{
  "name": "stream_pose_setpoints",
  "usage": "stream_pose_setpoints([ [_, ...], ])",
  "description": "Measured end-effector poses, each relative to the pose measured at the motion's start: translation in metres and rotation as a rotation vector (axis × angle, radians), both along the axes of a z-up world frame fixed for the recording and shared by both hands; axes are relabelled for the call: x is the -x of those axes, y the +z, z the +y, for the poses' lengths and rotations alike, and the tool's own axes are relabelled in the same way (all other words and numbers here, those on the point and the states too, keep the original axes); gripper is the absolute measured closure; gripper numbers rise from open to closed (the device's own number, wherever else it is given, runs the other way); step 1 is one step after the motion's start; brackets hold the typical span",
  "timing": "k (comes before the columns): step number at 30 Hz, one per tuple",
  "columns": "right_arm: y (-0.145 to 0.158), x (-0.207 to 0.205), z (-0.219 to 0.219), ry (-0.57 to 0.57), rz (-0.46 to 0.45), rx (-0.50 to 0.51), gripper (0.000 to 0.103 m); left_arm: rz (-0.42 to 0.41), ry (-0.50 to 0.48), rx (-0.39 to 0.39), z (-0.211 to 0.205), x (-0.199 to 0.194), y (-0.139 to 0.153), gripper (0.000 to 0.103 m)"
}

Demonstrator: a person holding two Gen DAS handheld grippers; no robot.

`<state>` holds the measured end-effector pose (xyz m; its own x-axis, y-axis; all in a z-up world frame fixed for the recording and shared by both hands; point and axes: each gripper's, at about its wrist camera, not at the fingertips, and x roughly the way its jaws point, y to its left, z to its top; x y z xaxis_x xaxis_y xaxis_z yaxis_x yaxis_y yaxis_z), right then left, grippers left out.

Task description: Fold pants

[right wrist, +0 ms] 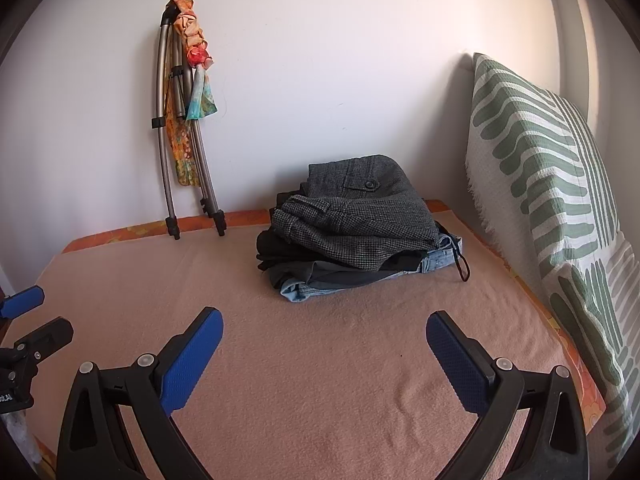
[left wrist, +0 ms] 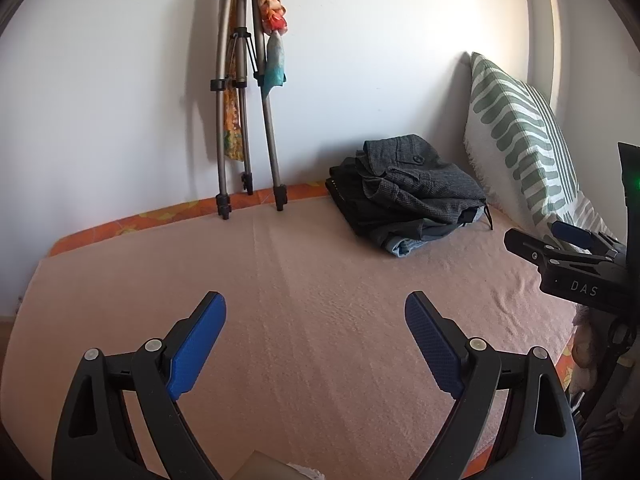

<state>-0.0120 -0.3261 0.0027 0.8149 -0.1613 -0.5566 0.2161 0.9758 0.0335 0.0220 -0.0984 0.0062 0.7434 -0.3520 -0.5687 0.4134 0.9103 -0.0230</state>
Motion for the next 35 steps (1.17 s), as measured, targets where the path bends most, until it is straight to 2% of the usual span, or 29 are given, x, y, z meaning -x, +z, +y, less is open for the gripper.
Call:
stream_pose_setpoints([
  [27, -0.0028, -0.0004, 0.0014, 0.006, 0.005, 0.005, 0.0, 0.023, -0.011, 0.028, 0.0021, 0.0003, -0.0003, 0.012],
  [35, -0.003, -0.0008, 0.0018, 0.01, 0.007, 0.006, 0.0, 0.029, 0.013, 0.043, 0.0077, -0.0027, -0.0011, 0.012],
])
